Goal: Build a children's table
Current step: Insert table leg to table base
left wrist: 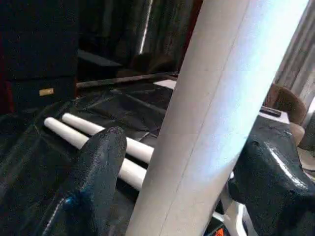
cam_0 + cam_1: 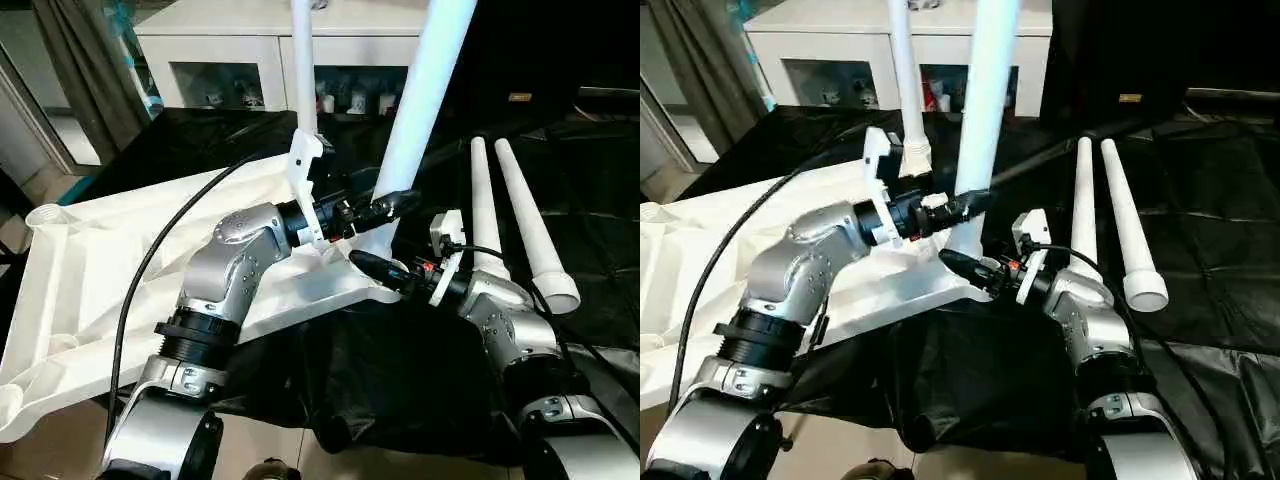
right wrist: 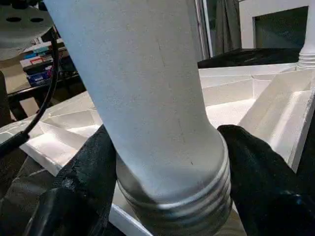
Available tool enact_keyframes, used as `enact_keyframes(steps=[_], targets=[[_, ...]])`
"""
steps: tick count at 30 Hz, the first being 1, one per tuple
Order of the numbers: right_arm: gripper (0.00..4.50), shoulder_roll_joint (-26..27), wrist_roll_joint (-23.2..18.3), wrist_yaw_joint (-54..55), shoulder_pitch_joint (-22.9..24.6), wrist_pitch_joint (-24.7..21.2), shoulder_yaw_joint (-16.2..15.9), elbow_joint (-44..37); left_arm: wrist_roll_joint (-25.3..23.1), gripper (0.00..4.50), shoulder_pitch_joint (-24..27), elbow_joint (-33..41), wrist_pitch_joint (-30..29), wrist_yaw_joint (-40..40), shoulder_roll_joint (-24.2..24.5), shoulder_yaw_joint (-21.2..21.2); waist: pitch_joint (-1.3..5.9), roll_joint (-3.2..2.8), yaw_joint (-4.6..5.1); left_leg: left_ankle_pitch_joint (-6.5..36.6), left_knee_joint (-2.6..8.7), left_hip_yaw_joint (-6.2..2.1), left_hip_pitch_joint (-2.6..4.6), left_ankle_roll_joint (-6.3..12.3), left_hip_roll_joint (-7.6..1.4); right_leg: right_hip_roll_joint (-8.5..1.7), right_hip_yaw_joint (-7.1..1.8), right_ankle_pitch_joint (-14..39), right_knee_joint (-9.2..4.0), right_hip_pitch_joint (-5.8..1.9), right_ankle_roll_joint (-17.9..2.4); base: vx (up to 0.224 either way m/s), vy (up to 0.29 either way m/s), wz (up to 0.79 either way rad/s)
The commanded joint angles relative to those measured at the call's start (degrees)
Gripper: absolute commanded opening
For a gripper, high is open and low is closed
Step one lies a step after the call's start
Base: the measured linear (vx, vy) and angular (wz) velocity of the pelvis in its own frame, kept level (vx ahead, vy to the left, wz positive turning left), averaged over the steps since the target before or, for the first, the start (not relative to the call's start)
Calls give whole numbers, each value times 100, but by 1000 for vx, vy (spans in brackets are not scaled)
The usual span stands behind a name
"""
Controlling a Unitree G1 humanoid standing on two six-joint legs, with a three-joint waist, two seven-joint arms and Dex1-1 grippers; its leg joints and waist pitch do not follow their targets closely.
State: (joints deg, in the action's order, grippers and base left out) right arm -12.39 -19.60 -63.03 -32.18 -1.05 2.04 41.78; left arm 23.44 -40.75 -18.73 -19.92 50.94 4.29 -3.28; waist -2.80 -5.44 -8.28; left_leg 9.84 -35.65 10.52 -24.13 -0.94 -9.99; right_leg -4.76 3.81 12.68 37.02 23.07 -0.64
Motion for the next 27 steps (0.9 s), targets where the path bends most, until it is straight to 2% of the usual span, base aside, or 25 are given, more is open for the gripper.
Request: enact_keyframes(steps=[1,4,7,10,14,15,19,27], targets=[[281,21,33,-68,-80,-18,-28,-61,-19,329,-40,-13,28,-17,25,1,435,65,-4,903,394,-169,162,579,-353,-426,-221,207,-440,-269,-1467,0,0,0],[281,-2,27,-79,-57,-83,-67,-112,-167,289,-39,-78,192,-20,34,-94,431,73,-1,921,400,-171,160,570,-352,-427,-224,230,-444,-271,-1448,0,0,0],[281,-4,32,-76,-61,-98,-71,-118,-139,281,-55,-112,169,-36,21,-81,431,85,1,909,399,-166,156,555,-352,-433,-229,253,-446,-272,-1440,0,0,0],[281,-3,48,-78,-85,-105,-72,-100,-87,246,-86,-149,142,-74,-17,-15,429,88,2,872,395,-163,155,573,-350,-433,-228,241,-445,-271,-1446,0,0,0],[281,1,58,-62,-120,-122,-79,-97,-64,243,-109,-205,159,-80,-28,23,428,80,6,884,395,-162,160,573,-346,-425,-226,269,-454,-264,-1431,0,0,0],[281,1,59,-58,-120,-130,-82,-105,-56,223,-115,-216,158,-91,-32,36,428,69,9,916,401,-167,161,556,-355,-429,-226,295,-453,-265,-1431,0,0,0],[280,-5,65,-18,-126,-170,-84,-120,-62,210,-202,-353,269,-141,-45,90,431,74,13,936,401,-165,163,540,-351,-429,-227,251,-451,-269,-1433,0,0,0],[279,7,106,105,-142,-117,-60,-147,-182,200,-255,-460,277,-193,-2,61,424,69,15,961,409,-168,159,527,-353,-431,-227,273,-454,-269,-1435,0,0,0]])
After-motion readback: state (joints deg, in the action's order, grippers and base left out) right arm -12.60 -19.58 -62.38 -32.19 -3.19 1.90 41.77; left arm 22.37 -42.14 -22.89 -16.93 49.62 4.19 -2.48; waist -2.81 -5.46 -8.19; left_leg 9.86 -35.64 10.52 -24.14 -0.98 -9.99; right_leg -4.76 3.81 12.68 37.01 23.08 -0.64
